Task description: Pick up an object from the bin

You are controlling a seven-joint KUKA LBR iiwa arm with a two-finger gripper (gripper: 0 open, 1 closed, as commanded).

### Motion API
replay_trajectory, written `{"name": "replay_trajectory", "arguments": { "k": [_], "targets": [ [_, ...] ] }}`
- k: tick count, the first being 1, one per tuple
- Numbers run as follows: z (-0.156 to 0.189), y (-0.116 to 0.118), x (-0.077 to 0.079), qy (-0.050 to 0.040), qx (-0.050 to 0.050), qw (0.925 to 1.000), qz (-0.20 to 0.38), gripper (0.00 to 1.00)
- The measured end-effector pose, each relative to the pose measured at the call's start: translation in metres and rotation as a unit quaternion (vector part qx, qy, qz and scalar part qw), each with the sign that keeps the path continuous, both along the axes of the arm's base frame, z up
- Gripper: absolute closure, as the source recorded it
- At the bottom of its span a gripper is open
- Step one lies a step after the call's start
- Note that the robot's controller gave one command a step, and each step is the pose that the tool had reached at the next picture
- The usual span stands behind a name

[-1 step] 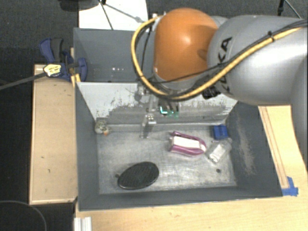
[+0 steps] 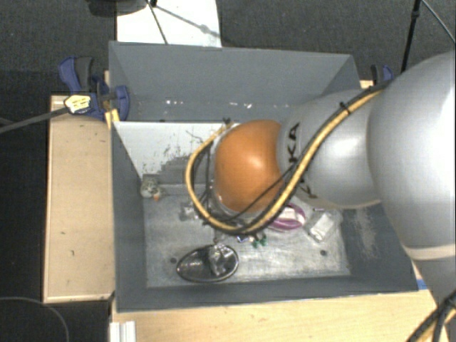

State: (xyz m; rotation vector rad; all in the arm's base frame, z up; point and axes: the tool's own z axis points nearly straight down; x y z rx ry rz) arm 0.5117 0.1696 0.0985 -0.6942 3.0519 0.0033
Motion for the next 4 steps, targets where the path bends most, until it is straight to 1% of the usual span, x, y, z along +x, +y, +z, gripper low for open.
{"name": "replay_trajectory", "arguments": {
  "k": [1, 2, 3, 4],
  "targets": [
    [0.005, -0.001, -0.008, 0.0017, -0.001, 0.9977, 0.068, 0.00],
    [0.009, -0.020, -0.015, 0.0005, -0.002, 0.9913, 0.132, 0.00],
    [-0.001, -0.015, -0.017, -0.0009, -0.001, 0.9840, 0.178, 0.00],
    [-0.005, -0.016, -0.018, 0.0013, -0.002, 0.9759, 0.218, 0.00]
  ]
}}
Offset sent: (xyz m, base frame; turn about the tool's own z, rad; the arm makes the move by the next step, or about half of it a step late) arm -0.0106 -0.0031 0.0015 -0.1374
